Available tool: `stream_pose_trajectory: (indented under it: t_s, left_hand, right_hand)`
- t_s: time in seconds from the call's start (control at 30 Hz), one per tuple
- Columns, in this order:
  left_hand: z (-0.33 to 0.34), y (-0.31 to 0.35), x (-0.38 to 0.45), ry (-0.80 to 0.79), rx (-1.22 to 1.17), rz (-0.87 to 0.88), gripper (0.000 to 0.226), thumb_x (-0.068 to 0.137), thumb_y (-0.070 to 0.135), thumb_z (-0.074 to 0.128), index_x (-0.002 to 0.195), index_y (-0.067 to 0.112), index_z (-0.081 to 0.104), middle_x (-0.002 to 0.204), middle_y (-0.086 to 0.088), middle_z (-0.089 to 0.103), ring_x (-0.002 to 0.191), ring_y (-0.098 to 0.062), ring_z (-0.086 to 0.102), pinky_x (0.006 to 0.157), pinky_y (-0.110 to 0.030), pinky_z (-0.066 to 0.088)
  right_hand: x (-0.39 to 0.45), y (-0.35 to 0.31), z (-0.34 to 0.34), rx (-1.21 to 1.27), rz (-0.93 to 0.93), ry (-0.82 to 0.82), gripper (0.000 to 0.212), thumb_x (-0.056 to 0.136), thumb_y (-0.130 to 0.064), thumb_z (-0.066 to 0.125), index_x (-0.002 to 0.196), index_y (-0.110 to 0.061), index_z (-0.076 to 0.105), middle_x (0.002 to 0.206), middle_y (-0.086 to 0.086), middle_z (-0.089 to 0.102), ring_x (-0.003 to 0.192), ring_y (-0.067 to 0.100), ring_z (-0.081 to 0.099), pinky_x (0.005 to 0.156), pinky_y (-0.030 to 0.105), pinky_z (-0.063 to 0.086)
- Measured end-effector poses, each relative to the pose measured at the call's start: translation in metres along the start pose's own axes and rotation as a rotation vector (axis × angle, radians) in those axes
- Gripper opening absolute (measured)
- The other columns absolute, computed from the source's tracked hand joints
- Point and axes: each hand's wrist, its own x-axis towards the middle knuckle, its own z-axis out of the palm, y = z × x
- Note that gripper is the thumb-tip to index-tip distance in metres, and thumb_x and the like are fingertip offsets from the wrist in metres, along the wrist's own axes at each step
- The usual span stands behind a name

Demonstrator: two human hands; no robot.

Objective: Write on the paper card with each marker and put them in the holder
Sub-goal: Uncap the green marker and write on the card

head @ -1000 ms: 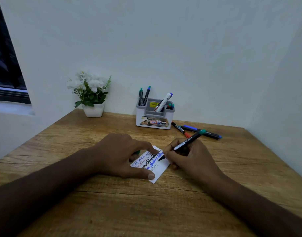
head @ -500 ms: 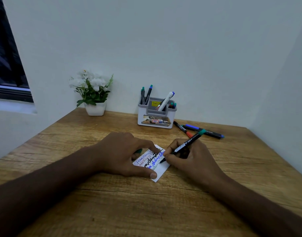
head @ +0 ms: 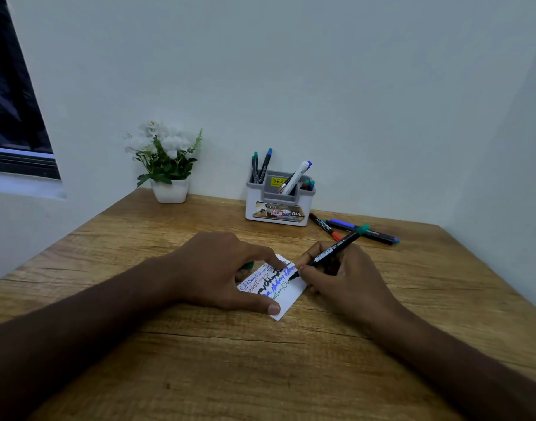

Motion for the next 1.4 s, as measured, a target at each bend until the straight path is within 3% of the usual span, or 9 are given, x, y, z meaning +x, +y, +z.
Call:
stream_pose_trajectory:
  t_s: [0.2, 0.33, 0.4, 0.67, 0.97, 1.23, 1.4]
  left_hand:
    - [-0.0001, 0.0003, 0.0009, -0.004, 0.003, 0.002, 0.088, 0.067, 0.105, 0.032, 0.145, 0.063, 0.036, 0.073, 0.033, 0.044, 0.066, 0.0, 0.05, 0.055, -0.024, 0.031]
    - [0.0004, -0.0003, 0.0015, -0.013, -0.004, 0.004, 0.09, 0.067, 0.105, 0.032, 0.146, 0.062, 0.035, 0.075, 0.033, 0.045, 0.068, 0.001, 0.05, 0.056, -0.023, 0.032]
    - [0.0, 0.0001, 0.0016, -0.012, 0.001, 0.003, 0.09, 0.067, 0.105, 0.032, 0.146, 0.062, 0.036, 0.074, 0.033, 0.043, 0.066, 0.002, 0.05, 0.055, -0.023, 0.031]
    - [-0.0008, 0.0009, 0.0007, -0.013, 0.019, -0.006, 0.087, 0.07, 0.102, 0.036, 0.145, 0.06, 0.037, 0.074, 0.034, 0.043, 0.065, 0.0, 0.05, 0.054, -0.021, 0.028]
    - [-0.0011, 0.0002, 0.0006, -0.024, 0.013, -0.009, 0.086, 0.07, 0.102, 0.037, 0.145, 0.061, 0.036, 0.074, 0.031, 0.044, 0.067, -0.001, 0.049, 0.055, -0.023, 0.029]
    - [-0.0006, -0.0007, 0.0007, -0.021, 0.006, -0.013, 0.085, 0.07, 0.103, 0.037, 0.145, 0.062, 0.034, 0.074, 0.03, 0.046, 0.067, -0.001, 0.05, 0.054, -0.023, 0.028]
    - [0.0005, -0.0018, 0.0013, -0.014, -0.007, -0.012, 0.088, 0.067, 0.105, 0.034, 0.145, 0.064, 0.034, 0.076, 0.03, 0.049, 0.067, 0.0, 0.05, 0.055, -0.024, 0.029]
  right_hand:
    - [-0.001, -0.0015, -0.0003, 0.03, 0.003, 0.004, 0.012, 0.093, -0.021, 0.076, 0.083, -0.027, 0.078, 0.077, -0.011, 0.08, 0.065, 0.0, 0.069, 0.059, 0.017, 0.056]
    - [-0.0016, -0.0022, 0.0002, 0.039, 0.016, -0.003, 0.015, 0.091, -0.021, 0.075, 0.081, -0.032, 0.077, 0.078, -0.009, 0.08, 0.065, 0.004, 0.071, 0.064, 0.028, 0.061]
    - [-0.0017, -0.0026, 0.0005, 0.024, 0.001, -0.007, 0.018, 0.091, -0.022, 0.075, 0.084, -0.038, 0.076, 0.078, -0.011, 0.08, 0.065, 0.003, 0.071, 0.061, 0.022, 0.06]
    - [-0.0017, -0.0037, 0.0006, 0.064, 0.034, -0.002, 0.013, 0.094, -0.017, 0.073, 0.085, -0.026, 0.076, 0.07, -0.011, 0.078, 0.058, 0.002, 0.071, 0.054, 0.012, 0.052]
    - [-0.0003, -0.0029, -0.0013, 0.094, 0.047, 0.011, 0.02, 0.095, -0.011, 0.07, 0.082, -0.025, 0.076, 0.069, -0.003, 0.079, 0.056, 0.007, 0.072, 0.054, 0.014, 0.055]
    - [0.0009, -0.0017, -0.0023, 0.162, 0.091, 0.024, 0.011, 0.097, -0.011, 0.069, 0.09, -0.019, 0.074, 0.07, 0.001, 0.08, 0.058, 0.01, 0.076, 0.055, 0.014, 0.055]
    - [-0.0018, -0.0035, -0.001, 0.225, 0.073, 0.118, 0.012, 0.096, -0.007, 0.071, 0.094, -0.019, 0.074, 0.079, 0.001, 0.082, 0.07, 0.013, 0.08, 0.062, 0.018, 0.061]
